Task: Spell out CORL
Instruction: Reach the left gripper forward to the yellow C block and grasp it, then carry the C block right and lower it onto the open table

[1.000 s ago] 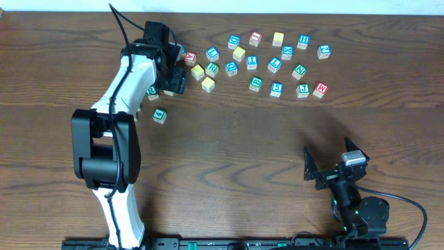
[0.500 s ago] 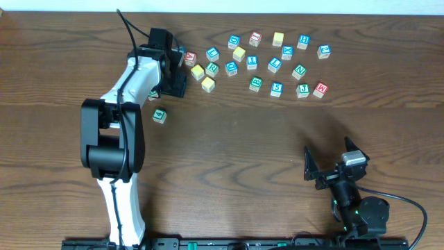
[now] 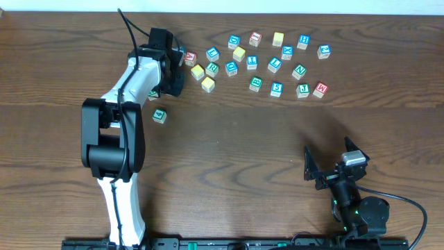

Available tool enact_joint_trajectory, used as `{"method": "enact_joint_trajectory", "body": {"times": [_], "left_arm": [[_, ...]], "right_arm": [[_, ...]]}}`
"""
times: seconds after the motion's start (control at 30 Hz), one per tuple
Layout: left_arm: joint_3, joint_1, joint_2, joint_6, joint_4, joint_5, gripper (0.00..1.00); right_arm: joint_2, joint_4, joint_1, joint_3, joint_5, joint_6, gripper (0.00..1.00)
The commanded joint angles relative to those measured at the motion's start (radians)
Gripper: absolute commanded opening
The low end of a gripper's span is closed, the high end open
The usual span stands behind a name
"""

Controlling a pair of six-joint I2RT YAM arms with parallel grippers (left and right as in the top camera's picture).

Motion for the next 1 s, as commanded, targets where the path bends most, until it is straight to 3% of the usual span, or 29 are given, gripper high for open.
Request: {"method": "enact_joint_trajectory", "body": {"times": [0.0, 0.23, 0.5, 0.67, 0.97], "left_arm": [[0.016, 0.001, 0.006, -0.031, -0.008, -0.013, 0.37], [0.016, 0.001, 0.0, -0.102, -0.016, -0.013, 0.27], [0.016, 0.0, -0.035, -0.158, -0.051, -0.012, 0.25], [0.016, -0.011, -0.108, -0.18, -0.118, -0.012, 0.25], [0.016, -0.099, -0.238, -0.348, -0.306, 0.0, 0.19]], "right_arm": [[-0.006, -0.003, -0.005, -0.001, -0.01, 0.003, 0.99], [-0.006, -0.003, -0.005, -0.001, -0.01, 0.003, 0.99], [-0.006, -0.003, -0.005, -0.001, -0.01, 0.003, 0.99], [-0.006, -0.003, -0.005, -0.001, -0.01, 0.003, 0.99], [-0.006, -0.003, -0.005, -0.001, -0.01, 0.003, 0.99]]}}
